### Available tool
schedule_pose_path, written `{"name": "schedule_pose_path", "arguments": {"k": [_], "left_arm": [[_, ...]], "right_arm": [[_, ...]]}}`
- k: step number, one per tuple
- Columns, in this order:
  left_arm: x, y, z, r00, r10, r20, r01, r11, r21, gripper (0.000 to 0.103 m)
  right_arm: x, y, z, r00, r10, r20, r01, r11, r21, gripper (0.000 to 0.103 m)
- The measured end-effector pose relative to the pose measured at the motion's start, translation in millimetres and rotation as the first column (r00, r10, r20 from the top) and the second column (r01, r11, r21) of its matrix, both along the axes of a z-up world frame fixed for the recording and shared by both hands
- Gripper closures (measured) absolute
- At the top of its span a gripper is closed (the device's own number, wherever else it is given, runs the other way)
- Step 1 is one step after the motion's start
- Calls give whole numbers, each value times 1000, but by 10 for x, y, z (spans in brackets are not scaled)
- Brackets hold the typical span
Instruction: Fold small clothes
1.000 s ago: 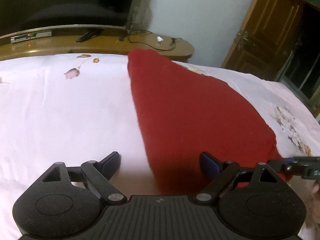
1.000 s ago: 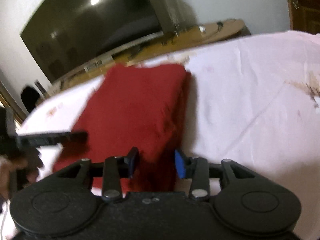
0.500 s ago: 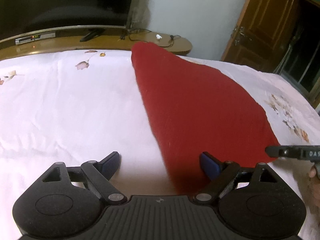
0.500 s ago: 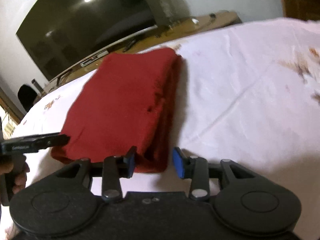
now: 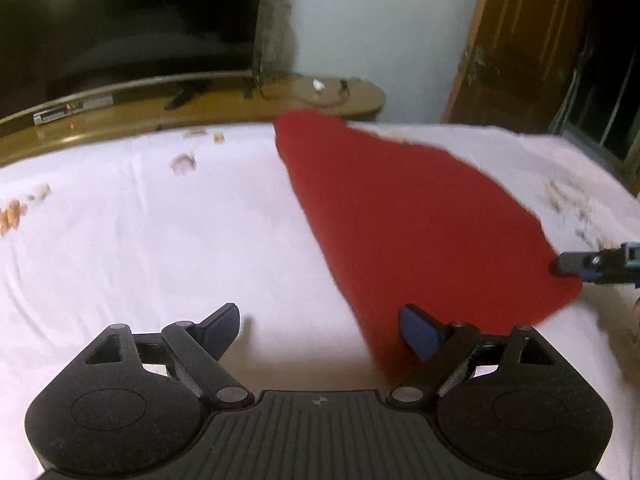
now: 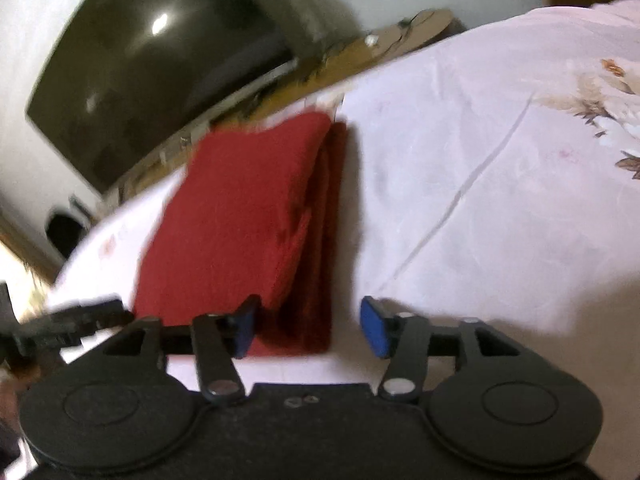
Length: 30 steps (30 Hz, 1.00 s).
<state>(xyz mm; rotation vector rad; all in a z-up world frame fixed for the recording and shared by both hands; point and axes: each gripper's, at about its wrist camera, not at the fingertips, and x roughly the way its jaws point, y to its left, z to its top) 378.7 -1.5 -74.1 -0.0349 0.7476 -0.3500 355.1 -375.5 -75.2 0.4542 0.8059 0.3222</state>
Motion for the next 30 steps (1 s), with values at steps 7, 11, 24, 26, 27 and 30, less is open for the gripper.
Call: {"name": "schedule_pose_path", "arguments": {"k": [7,11,24,26,27,30], "left_arm": [[561,290,-117,988,-66,-142,-11,875,-485,23],[820,200,-321,966,-96,-242,-40,865,-500,36],[1084,55,-634,942,-170,-290,-38,802,-596,31],[1081,-6,-626,947,-169,-271,-20,815,-579,35],[1101,-35,-616,949,-163,-268,-17,826,-564,47],[1083,-58,-630,956,-141,-259,-33,822,-569,53]], "right_arm": [[479,-288,-111,998,-49,-37,58,959,277,44],[714,-263,-257,997,-9,-80,31,957,288,44],[1252,-81,-401,982,172,-82,-132,923,360,44],[1276,-35,-394,980,184,-75,-147,926,348,54],[1274,-38,-401,980,186,-73,-150,927,342,57],[1211,-73,-409,982,180,-58,-150,926,346,64]]}}
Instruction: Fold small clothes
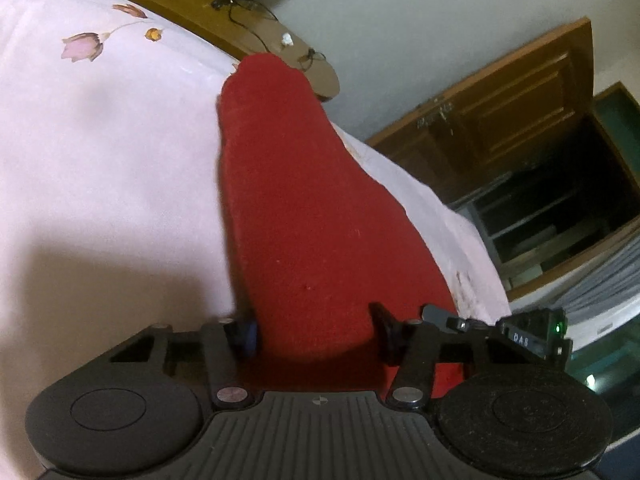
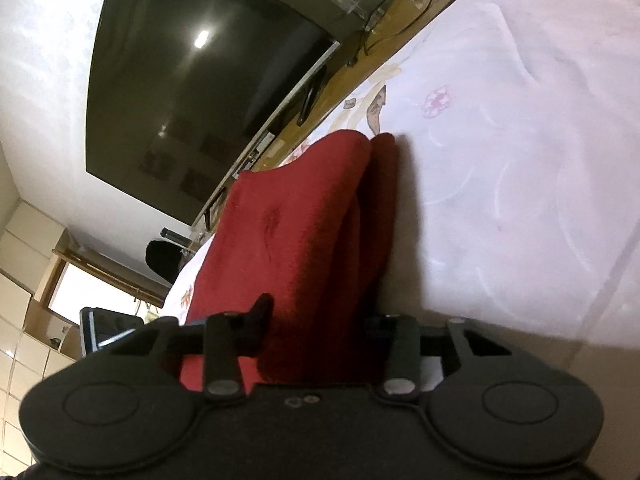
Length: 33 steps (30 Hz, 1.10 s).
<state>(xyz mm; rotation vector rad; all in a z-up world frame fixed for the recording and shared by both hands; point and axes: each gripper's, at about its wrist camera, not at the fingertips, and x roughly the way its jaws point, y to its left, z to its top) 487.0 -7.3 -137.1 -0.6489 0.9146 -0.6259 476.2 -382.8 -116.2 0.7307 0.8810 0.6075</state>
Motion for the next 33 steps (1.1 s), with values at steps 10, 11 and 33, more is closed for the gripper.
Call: {"name": "schedule_pose_path", "arguments": {"k": [10,11,33], "left_arm": [[-251,220,386,997,3,77,-1,1000,-20,58],[-288,285,431,996,5,84,-3,1000,-24,58],[-1218,2914,293,984,180,13,-180,983,43,58]], "right_arm": [[-140,232,429,995,33,91,-29,999,-43,68],[-150,286,472,994,42,98,-37,998,-47,68],[-292,2588,345,978,201,50,-202,979,27,68]]}}
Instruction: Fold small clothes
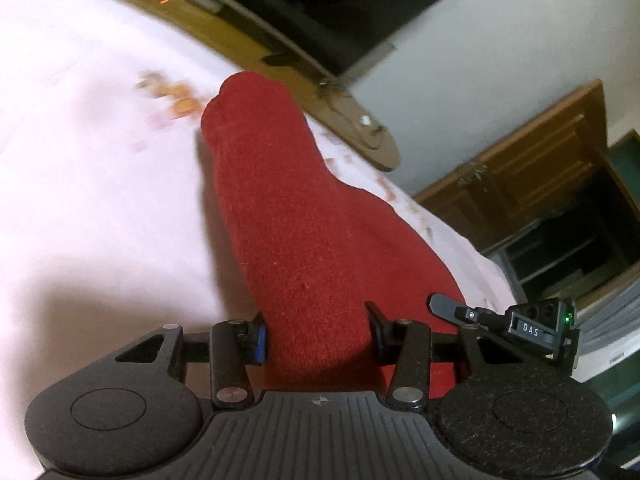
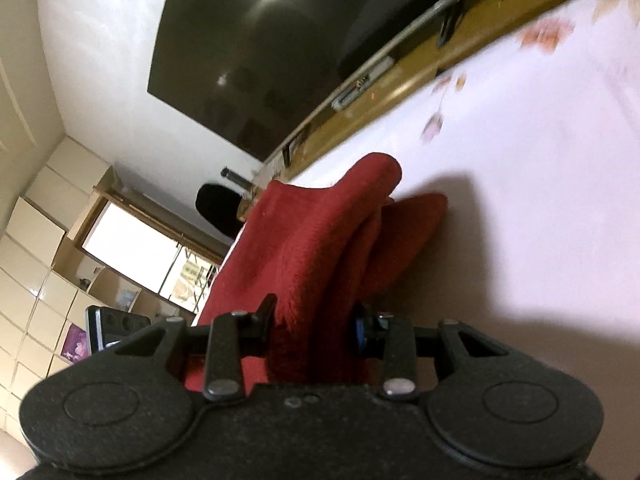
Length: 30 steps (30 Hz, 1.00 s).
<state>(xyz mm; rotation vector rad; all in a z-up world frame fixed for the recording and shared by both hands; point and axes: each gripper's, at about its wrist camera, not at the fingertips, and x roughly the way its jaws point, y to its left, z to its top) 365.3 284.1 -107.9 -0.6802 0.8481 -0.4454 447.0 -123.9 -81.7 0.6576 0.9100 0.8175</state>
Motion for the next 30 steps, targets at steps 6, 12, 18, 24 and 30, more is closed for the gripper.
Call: {"name": "schedule_pose_path", "arguments": {"k": [6,12,18,24,30], "left_arm": [[-113,213,-449,999,38,-13,-40,990,-133,56],[-57,47,-445,1000,17,11,-16,994,-108,53],[-294,152,-53,994,84,64,-89,992,85,27],[-308,98,349,965,169,203,-230,913,336,27],[14,-226,279,978,126,164,-189,867,462,27]], "right_arm": [[-6,129,-235,998,-19,-64,19,1000,-5,68],[-33,148,-326,996,-24,-81,22,999,-26,68],[-120,171,-197,997,-64,-45,59,993,-103,57],[-304,268,364,972,-83,219,147,945,-293,76],[-203,886,522,937,39,346,134,877,-461,77]]}}
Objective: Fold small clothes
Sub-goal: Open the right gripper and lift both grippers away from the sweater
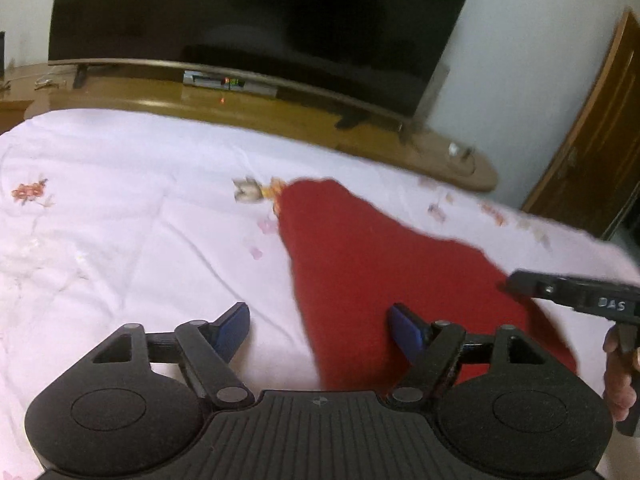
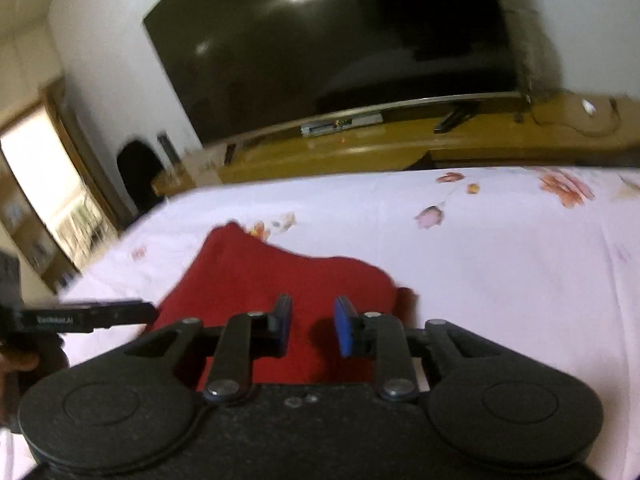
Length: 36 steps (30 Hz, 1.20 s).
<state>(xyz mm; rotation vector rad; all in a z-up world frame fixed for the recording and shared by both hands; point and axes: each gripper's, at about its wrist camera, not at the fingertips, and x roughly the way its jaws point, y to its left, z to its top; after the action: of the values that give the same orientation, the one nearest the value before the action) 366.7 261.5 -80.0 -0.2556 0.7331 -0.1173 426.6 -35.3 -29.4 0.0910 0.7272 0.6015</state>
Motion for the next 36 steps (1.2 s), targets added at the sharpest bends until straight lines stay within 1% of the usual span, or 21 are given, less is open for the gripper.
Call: {"name": "schedule_pose_path", "arguments": {"k": [1,2,3,5,7,9,11,14,16,18,19,21,22,23,24,26,27,31,32,34,36], "left_arm": [[14,-39,-12,1000,0,-11,0,1000,26,27],[53,-84,-26,1000,-2,-13,2,999,44,27],[78,-121,-41,1000,-9,-10,10,998,54,27],[86,-152,-87,1000,-3,-13,4,998,60,25],[57,-136,-119,1000,8,-10,-8,999,53,17],[49,-98,-136,1000,22,-17,-22,999,30,15],[4,-73,-89,999,26,-19,-26,999,22,15],[-170,-99,73,1000,14,10,-15,998,58,15],[-311,-134,172,1000,6,30,-7,999,50,15],[-423,-191,209,999,-6,32,5,999,32,15],[-456,-240,197,1000,-10,25,9,999,38,15],[-437,-377,82,999,-31,-32,34,994,104,15],[-428,-408,8,998,-33,-46,38,992,117,15],[-435,-389,-38,999,-24,-43,28,995,92,14],[-434,-343,-85,999,1,-53,2,998,57,8],[-432,-258,-152,997,25,-68,-26,1000,-4,6],[-442,-249,-170,997,31,-66,-32,999,-14,6],[-479,-311,-158,997,47,-56,-46,999,17,6],[-496,-324,-136,997,56,-57,-54,998,25,6],[-586,-382,-46,995,80,-52,-76,995,64,5],[-740,-433,63,995,88,-46,-83,991,103,2]], "right_arm": [[22,94,-56,1000,-8,13,9,998,-69,76],[22,145,-120,1000,-14,17,16,992,-127,81],[45,182,-207,1000,-25,5,26,981,-191,81],[42,101,-309,997,-71,7,70,971,-229,81],[47,-19,-321,994,-106,-22,99,973,-208,81],[31,-45,-321,993,-118,-30,109,971,-212,77],[20,-19,-290,991,-128,-40,117,970,-214,75],[-119,-63,-114,989,-145,-10,139,968,-207,72],[-302,-98,5,992,-126,19,127,967,-219,70],[-456,-74,56,995,-99,19,100,972,-214,71],[-517,-49,45,996,-85,18,87,971,-221,70],[-522,46,-54,997,-73,-4,69,964,-258,69],[-511,73,-129,997,-77,-23,68,957,-281,70],[-491,88,-201,996,-86,-39,71,953,-295,70],[-486,68,-249,994,-101,-36,86,955,-284,70],[-475,17,-277,991,-127,-49,111,961,-252,67],[-480,-3,-282,990,-133,-54,116,964,-238,68],[-478,-16,-294,989,-139,-52,123,964,-234,64],[-483,-29,-301,987,-149,-57,132,965,-227,55],[-517,-99,-284,980,-187,-67,170,964,-203,47],[-619,-224,-232,977,-197,-78,183,970,-157,44]]}}
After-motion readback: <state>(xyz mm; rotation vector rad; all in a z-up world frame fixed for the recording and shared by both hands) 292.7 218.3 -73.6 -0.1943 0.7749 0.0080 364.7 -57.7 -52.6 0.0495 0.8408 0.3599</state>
